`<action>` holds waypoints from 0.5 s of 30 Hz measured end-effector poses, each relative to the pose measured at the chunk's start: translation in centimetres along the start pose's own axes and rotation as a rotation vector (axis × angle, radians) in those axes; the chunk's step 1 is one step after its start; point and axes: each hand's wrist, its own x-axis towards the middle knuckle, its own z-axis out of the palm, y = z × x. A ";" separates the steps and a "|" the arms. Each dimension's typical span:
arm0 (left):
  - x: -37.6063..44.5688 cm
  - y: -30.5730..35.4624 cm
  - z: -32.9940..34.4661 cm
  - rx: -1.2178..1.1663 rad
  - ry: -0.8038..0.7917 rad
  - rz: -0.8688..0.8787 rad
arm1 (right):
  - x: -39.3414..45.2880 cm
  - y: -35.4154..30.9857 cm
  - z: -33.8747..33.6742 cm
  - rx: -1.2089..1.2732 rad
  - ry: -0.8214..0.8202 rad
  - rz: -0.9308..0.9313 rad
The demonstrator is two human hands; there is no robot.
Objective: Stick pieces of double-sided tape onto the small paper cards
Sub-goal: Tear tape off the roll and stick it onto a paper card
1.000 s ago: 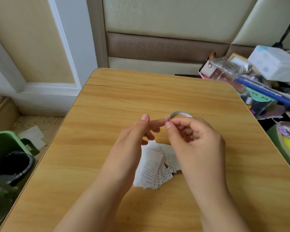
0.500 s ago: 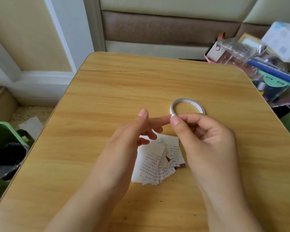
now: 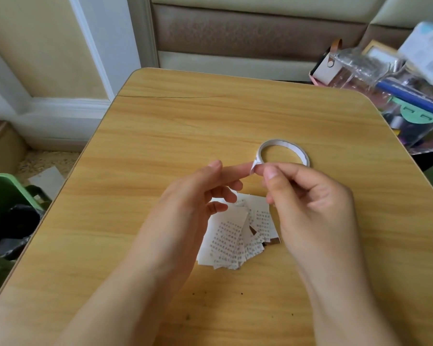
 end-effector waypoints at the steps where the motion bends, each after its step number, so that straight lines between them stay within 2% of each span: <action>1: 0.0 0.0 0.0 -0.006 -0.003 0.000 | 0.0 0.0 0.0 -0.003 -0.004 -0.004; 10: 0.0 -0.1 -0.1 -0.084 -0.025 -0.033 | -0.1 0.7 0.1 -0.171 0.019 -0.104; 15: 0.0 -0.1 0.0 -0.043 -0.027 -0.027 | -0.1 0.8 0.1 -0.179 0.037 -0.100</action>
